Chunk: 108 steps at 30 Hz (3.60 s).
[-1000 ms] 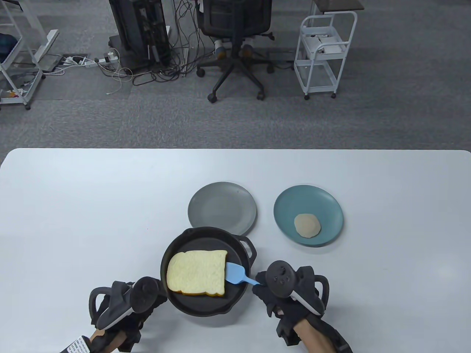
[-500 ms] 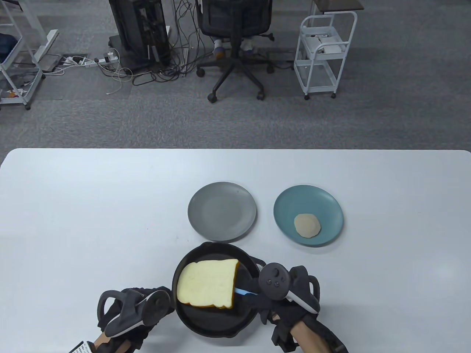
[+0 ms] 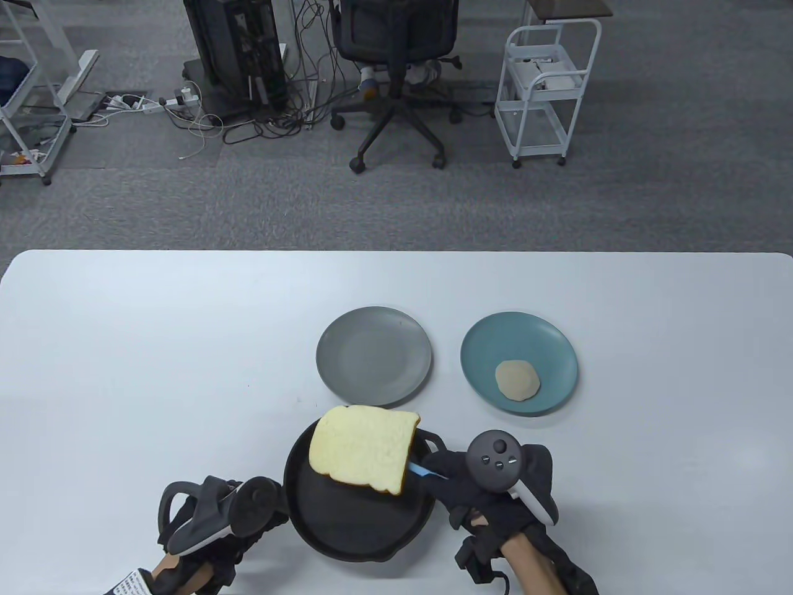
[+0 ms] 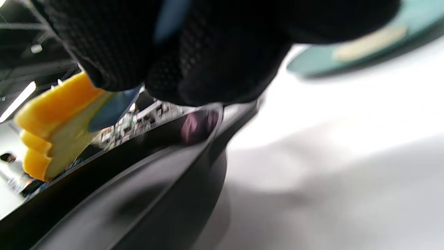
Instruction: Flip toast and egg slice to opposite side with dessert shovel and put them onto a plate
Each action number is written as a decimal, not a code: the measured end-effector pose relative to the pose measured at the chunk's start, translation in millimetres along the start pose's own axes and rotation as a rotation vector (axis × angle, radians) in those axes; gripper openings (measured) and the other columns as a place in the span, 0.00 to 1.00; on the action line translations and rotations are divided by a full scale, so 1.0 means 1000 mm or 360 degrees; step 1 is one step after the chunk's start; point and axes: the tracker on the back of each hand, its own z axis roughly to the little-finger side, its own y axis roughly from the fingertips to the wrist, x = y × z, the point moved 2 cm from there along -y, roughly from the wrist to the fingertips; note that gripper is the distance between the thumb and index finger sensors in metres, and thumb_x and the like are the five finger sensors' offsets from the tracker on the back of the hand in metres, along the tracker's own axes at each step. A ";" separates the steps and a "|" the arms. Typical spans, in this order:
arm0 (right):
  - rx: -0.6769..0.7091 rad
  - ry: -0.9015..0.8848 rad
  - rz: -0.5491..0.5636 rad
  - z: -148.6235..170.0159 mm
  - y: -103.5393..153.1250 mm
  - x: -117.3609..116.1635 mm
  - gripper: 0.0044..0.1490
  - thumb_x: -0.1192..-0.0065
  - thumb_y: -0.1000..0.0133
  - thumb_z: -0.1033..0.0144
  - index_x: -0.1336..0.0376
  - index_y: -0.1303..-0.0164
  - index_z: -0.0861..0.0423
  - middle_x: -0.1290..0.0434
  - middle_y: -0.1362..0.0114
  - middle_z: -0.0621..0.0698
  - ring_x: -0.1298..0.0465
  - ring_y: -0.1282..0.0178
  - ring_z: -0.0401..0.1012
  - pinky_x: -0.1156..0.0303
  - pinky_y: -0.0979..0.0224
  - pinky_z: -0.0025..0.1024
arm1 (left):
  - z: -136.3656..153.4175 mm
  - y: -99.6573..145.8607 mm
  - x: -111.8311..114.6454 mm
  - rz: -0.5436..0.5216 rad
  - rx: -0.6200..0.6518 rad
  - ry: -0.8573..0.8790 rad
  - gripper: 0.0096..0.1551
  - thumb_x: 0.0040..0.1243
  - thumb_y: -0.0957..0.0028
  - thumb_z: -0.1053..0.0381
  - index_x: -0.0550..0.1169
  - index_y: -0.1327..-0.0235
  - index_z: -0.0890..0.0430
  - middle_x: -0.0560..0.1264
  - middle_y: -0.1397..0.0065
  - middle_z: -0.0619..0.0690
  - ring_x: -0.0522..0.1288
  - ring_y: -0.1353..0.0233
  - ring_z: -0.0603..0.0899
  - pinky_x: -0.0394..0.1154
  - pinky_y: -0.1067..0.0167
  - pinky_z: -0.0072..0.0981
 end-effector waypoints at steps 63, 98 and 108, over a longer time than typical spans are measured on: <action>-0.0030 0.0444 -0.0304 -0.023 0.011 -0.019 0.28 0.29 0.50 0.50 0.23 0.44 0.51 0.11 0.59 0.44 0.16 0.77 0.39 0.21 0.73 0.28 | 0.013 0.006 -0.006 -0.0163 -0.0276 0.0050 0.24 0.70 0.66 0.33 0.89 0.62 0.44 0.84 0.85 0.38 0.80 0.88 0.49 0.83 0.72 0.42; 0.0023 0.0145 -0.0148 -0.031 0.011 -0.029 0.28 0.28 0.51 0.50 0.22 0.45 0.52 0.10 0.60 0.44 0.16 0.76 0.39 0.21 0.72 0.29 | -0.019 0.013 0.000 -0.0153 -0.0035 -0.0049 0.25 0.68 0.65 0.32 0.89 0.61 0.44 0.84 0.84 0.37 0.82 0.86 0.49 0.84 0.69 0.42; -0.0002 0.0004 -0.0144 -0.025 0.010 -0.028 0.28 0.28 0.51 0.50 0.22 0.45 0.51 0.10 0.60 0.43 0.15 0.76 0.39 0.21 0.72 0.29 | -0.011 0.009 -0.001 -0.0122 -0.0077 -0.0023 0.25 0.68 0.66 0.32 0.89 0.61 0.43 0.85 0.84 0.37 0.82 0.86 0.49 0.84 0.68 0.42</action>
